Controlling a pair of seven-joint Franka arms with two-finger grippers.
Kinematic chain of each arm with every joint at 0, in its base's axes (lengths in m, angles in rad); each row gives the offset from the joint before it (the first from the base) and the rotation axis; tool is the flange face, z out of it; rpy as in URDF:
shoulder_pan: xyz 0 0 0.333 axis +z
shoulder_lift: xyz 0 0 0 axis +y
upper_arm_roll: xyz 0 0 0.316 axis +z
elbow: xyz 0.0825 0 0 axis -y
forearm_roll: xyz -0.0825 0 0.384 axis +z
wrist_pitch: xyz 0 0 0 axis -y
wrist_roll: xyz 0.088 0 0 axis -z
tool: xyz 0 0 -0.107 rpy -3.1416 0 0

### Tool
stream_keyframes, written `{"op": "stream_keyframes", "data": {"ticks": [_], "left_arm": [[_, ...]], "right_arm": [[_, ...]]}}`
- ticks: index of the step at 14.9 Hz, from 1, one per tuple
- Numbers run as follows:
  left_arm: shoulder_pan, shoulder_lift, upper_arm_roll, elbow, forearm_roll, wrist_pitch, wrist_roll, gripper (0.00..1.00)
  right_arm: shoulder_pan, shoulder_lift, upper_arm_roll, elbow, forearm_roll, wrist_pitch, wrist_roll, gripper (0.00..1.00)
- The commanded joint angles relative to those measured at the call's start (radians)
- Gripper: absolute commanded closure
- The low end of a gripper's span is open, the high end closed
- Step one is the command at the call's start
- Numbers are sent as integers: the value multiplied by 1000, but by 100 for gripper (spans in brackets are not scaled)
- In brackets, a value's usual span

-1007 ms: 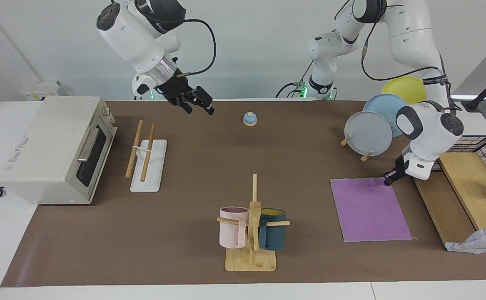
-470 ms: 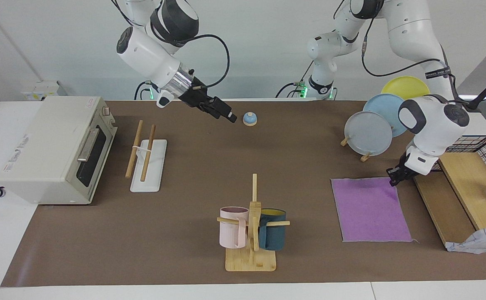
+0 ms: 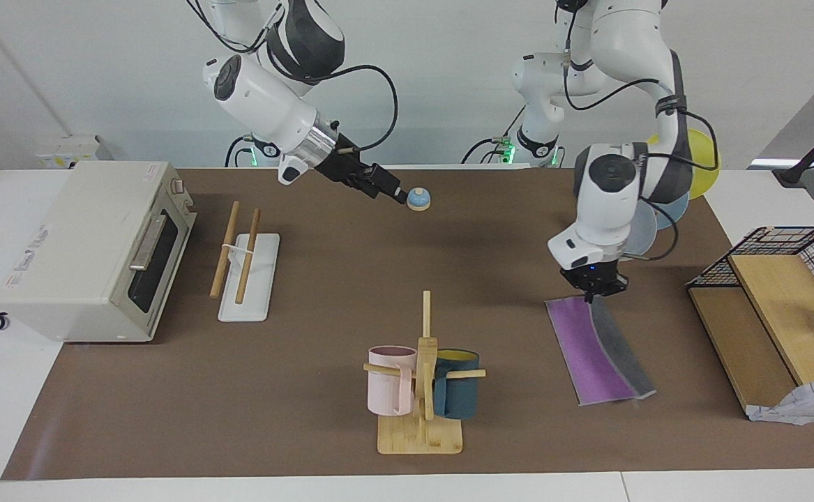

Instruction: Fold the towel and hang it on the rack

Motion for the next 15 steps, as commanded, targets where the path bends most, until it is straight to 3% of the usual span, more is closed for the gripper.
{"op": "stream_keyframes", "data": {"ticks": [1, 4, 5, 6, 11, 15], "left_arm": [[-14, -21, 20, -91, 58, 67, -50, 100], [-16, -25, 19, -110, 57, 61, -81, 100], [-13, -25, 17, -108, 57, 61, -99, 40], [-11, -25, 16, -104, 55, 58, -109, 0], [54, -33, 14, -24, -113, -11, -84, 0], [180, -4, 15, 45, -362, 10, 40, 0]], "right_arm": [[21, -30, -4, -37, 19, 14, -35, 0], [25, -30, -4, -37, 19, 21, -35, 0], [23, -30, -4, -37, 19, 21, -35, 0], [24, -30, -4, -37, 19, 23, -33, 0], [25, -30, -4, -37, 19, 23, -35, 0], [25, -30, -4, -37, 19, 23, -35, 0]]}}
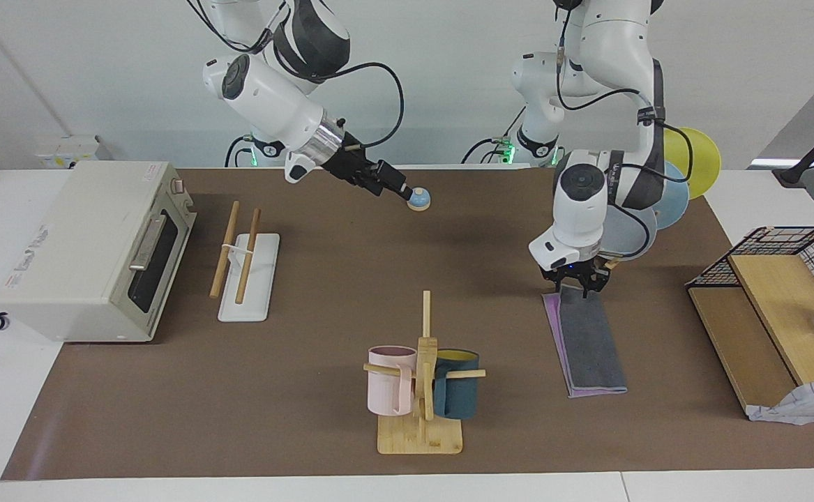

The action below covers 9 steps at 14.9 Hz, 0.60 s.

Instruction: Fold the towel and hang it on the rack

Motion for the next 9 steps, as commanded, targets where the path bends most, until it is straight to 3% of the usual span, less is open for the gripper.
{"op": "stream_keyframes", "data": {"ticks": [1, 5, 9], "left_arm": [[98, 16, -6, 32, -167, 11, 111, 0], [189, 114, -8, 39, -446, 43, 291, 0], [188, 165, -14, 53, -519, 34, 300, 5]], "right_arm": [[3, -24, -3, -30, 19, 19, -26, 0], [7, -24, -2, -33, 18, 19, -9, 0], [7, -32, -3, -47, 18, 19, -7, 0]]}}
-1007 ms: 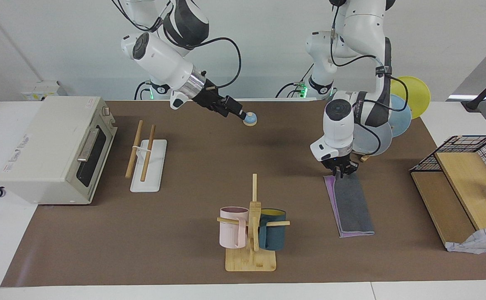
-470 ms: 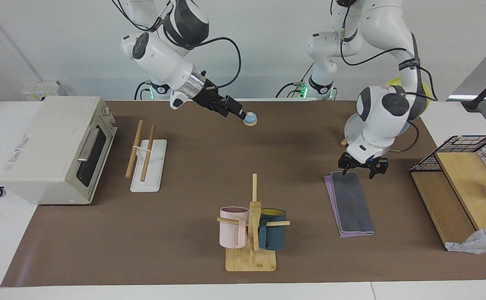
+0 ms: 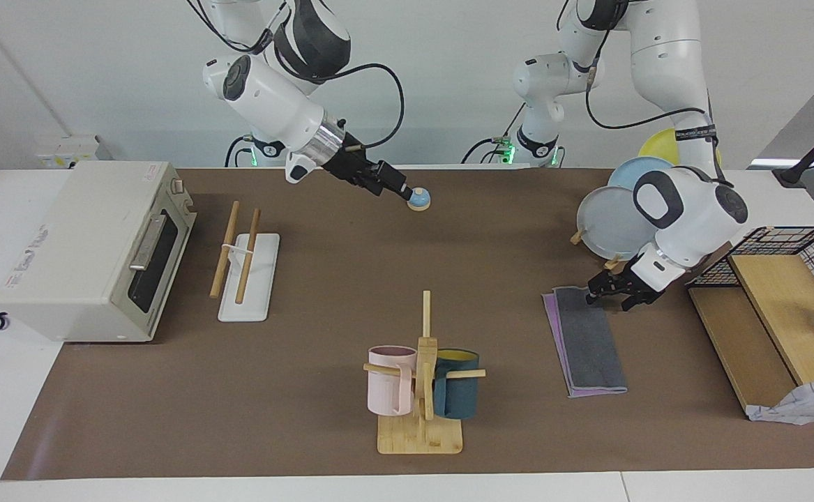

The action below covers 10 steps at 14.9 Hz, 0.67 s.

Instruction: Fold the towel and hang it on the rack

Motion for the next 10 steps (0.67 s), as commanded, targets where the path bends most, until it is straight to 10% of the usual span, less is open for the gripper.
{"op": "stream_keyframes", "data": {"ticks": [1, 10], "left_arm": [[-1, 36, -17, 25, -39, 12, 9, 7], [-6, 53, -20, 40, -31, 6, 6, 59]], "right_arm": [[6, -29, -2, -36, 16, 19, -9, 0], [6, -37, -2, -49, 18, 16, 0, 0]]}}
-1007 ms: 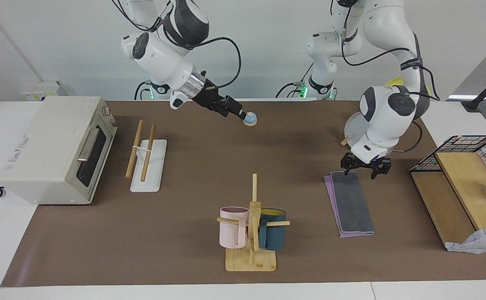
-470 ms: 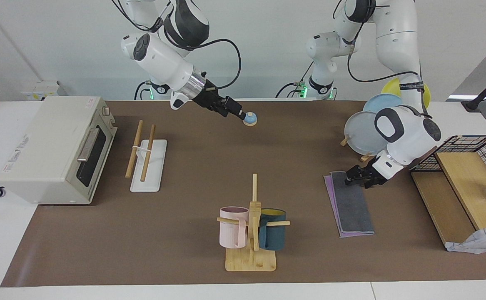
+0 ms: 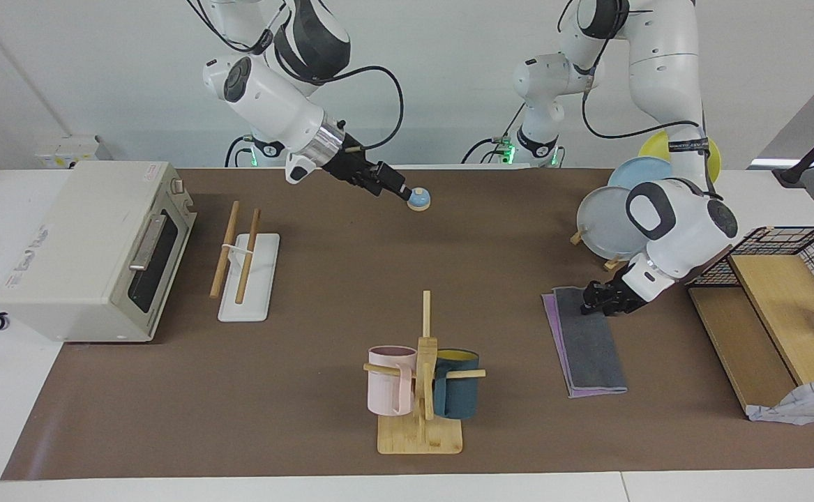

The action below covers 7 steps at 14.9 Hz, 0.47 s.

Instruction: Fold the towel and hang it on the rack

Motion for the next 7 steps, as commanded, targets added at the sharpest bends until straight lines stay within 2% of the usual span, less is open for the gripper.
{"op": "stream_keyframes", "data": {"ticks": [1, 2, 3, 4, 5, 7], "left_arm": [[-4, 24, -1, 20, -12, 4, 6, 62], [-4, 24, -1, 20, -12, 4, 4, 69], [-6, 24, -1, 21, -12, 4, 3, 84], [-6, 24, -1, 24, -12, 1, 1, 94], [-4, 24, -1, 36, -12, -7, 0, 100], [-1, 27, 1, 61, -12, -31, -5, 100]], "right_arm": [[5, -33, -2, -36, 18, 16, 0, 0], [5, -33, -2, -36, 18, 16, 0, 0], [5, -34, -2, -37, 18, 16, 0, 0], [5, -34, -2, -37, 18, 16, 0, 0], [5, -36, -2, -43, 18, 14, 2, 0], [5, -42, -2, -55, 18, 14, 6, 0]]}}
